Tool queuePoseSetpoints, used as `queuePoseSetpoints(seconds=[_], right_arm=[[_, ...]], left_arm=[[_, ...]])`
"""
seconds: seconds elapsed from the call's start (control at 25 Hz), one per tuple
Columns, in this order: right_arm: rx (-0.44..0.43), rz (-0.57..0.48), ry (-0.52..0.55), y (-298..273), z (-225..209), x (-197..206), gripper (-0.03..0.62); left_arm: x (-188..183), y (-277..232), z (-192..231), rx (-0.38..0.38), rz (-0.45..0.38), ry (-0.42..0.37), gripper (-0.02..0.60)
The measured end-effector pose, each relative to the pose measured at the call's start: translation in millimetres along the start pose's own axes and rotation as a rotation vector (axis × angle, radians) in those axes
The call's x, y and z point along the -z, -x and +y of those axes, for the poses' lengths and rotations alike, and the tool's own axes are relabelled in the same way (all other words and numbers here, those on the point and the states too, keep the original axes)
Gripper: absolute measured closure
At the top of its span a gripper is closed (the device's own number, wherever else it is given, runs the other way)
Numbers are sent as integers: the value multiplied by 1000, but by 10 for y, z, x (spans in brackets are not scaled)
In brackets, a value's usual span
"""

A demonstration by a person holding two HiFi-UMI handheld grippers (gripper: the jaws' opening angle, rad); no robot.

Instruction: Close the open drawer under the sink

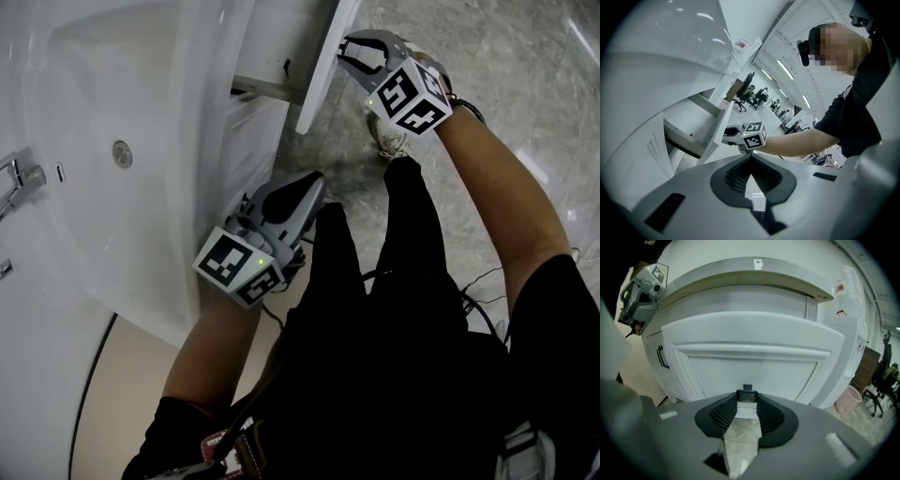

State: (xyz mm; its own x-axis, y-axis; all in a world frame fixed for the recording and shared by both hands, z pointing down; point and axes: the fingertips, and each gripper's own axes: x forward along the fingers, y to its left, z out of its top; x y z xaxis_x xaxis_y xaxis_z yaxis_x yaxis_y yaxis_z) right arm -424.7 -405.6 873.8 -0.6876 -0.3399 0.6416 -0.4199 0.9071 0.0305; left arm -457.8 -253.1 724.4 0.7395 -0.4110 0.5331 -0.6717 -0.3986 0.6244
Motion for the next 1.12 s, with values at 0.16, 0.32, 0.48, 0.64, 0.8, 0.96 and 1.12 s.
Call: queuePoseSetpoints(seconds=[0.16, 0.32, 0.48, 0.64, 0.8, 0.96, 1.12], right_arm=[[0, -9, -2, -46, -4, -30, 468], [-6, -16, 4, -94, -20, -58, 468], [1, -27, -2, -119, -11, -86, 468], [5, -35, -9, -142, -14, -108, 468], [-5, -37, -3, -205, -5, -167, 468], [-9, -42, -5, -260, -3, -202, 468], [-4, -53, -13, -255, 3, -204, 470]], left_arm=[[43, 2, 21, 0, 4, 5, 583], [49, -13, 48, -5, 2, 10, 583], [79, -12, 81, -4, 7, 8, 583], [91, -30, 86, -2, 9, 7, 583], [92, -22, 121, -7, 12, 19, 583], [103, -31, 180, -10, 19, 18, 583], [133, -68, 183, -15, 24, 5, 583]])
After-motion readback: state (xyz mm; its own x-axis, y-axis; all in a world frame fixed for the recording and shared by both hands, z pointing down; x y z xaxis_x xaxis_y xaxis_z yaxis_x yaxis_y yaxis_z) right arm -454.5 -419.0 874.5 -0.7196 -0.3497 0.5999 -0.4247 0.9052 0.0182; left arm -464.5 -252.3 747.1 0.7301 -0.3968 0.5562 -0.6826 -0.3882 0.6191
